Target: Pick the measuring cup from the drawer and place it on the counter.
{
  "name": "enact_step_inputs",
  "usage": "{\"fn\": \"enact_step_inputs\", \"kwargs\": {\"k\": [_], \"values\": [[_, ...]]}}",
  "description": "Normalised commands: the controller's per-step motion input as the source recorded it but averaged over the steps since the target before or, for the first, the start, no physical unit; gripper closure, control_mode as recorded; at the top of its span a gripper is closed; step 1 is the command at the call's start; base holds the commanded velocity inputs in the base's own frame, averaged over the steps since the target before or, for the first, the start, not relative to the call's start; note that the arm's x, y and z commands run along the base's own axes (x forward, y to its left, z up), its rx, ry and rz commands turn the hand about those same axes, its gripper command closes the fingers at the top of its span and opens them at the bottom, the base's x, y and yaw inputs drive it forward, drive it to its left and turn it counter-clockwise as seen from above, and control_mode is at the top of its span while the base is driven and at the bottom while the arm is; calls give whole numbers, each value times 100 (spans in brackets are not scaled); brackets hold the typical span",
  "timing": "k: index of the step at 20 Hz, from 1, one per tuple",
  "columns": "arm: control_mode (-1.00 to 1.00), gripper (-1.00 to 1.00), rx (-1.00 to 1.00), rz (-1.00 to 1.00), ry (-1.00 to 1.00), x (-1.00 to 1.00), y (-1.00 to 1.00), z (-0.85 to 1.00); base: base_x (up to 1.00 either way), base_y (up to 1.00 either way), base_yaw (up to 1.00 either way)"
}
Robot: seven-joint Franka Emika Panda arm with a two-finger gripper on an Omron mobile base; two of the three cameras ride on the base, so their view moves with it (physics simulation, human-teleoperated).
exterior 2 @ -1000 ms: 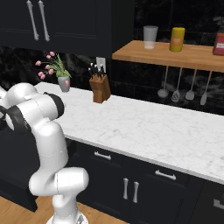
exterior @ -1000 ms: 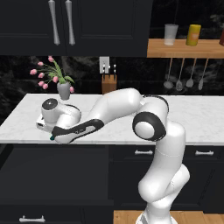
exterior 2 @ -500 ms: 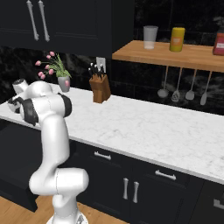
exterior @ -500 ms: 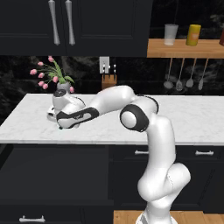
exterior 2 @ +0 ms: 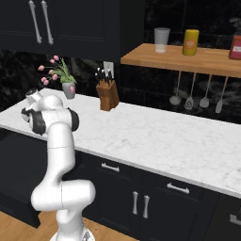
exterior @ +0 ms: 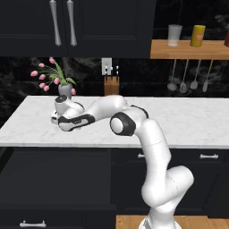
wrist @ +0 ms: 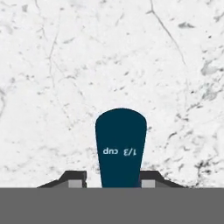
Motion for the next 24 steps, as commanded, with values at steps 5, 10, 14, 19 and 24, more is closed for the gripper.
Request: {"fn": "enact_step_inputs", "kwargs": {"k": [5,10,14,19,24], "values": [[-100,-100,0,0,-1,7,-35,71,0,0,0],[-100,-100,0,1,-16,-77,-99,63,0,0,0],[-100,-100,0,1,-18,-100,-100,63,0,0,0],[-100,-100,0,2,-22,-100,-100,48,0,0,0],[-100,-100,0,0,-17,-100,-100,72,0,0,0]]}}
